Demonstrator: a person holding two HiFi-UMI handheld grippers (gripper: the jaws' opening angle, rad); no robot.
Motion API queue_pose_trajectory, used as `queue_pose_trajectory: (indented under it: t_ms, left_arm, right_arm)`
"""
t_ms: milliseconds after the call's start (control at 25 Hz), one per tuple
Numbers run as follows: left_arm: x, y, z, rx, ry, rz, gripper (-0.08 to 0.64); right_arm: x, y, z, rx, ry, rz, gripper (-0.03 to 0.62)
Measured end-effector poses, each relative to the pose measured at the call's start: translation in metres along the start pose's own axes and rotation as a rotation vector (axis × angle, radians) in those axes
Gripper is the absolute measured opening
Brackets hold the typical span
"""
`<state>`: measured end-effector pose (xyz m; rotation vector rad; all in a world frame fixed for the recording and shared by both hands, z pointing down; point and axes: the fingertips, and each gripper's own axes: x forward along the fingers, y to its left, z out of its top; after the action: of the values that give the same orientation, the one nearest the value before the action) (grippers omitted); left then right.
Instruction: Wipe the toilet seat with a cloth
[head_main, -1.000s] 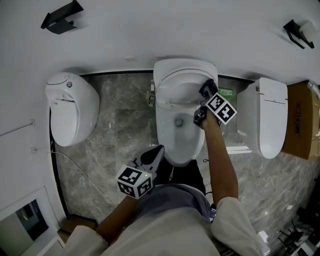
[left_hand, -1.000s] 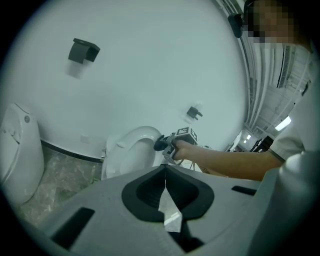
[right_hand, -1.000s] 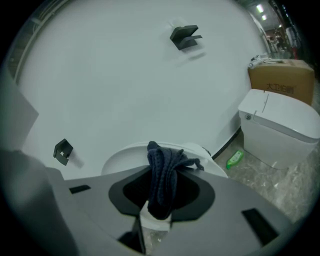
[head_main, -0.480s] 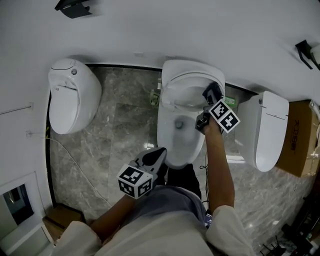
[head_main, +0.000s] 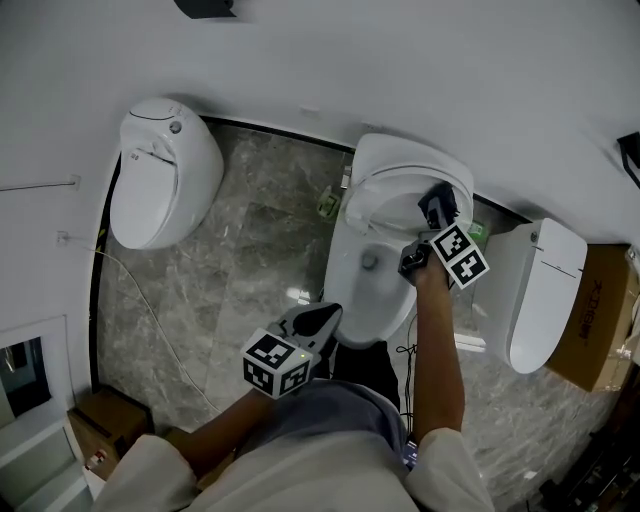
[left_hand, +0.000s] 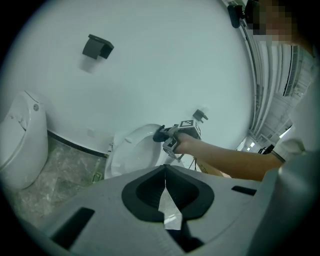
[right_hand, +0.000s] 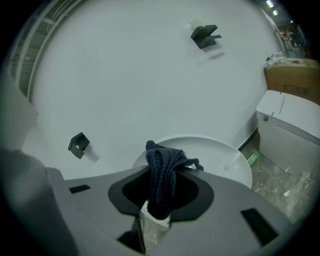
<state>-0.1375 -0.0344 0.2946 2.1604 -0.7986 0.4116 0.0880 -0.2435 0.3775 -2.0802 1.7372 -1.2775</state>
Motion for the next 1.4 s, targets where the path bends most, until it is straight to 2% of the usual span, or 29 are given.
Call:
queue_pose_trajectory:
  t_ms: [320,520,840,1400]
  left_arm:
    - [-0.011,0.015,-0.01,-0.011,0.013,0.027,0.009]
    - [-0.02,0.024,-0.009,-0.012,-0.025,0.077,0.009]
    - [-0.034,0.042,-0.006,-0.036,-0.052,0.13,0.009]
    - [-0.039,0.055,-0.02,-0.084,-0.041,0.187,0.009]
  right_arm:
    - [0.006,0.02,-0.019,-0.063,0.01,0.025,0.084]
    - [0.016,0.035,-0.048,-0.106,0.067,0.064,0.084]
    - [0.028,0.039,-0.086,-0.119,0.14,0.067,0.084]
    - [0.047,0.017,-0.145,-0.098,0.249,0.041,0.084]
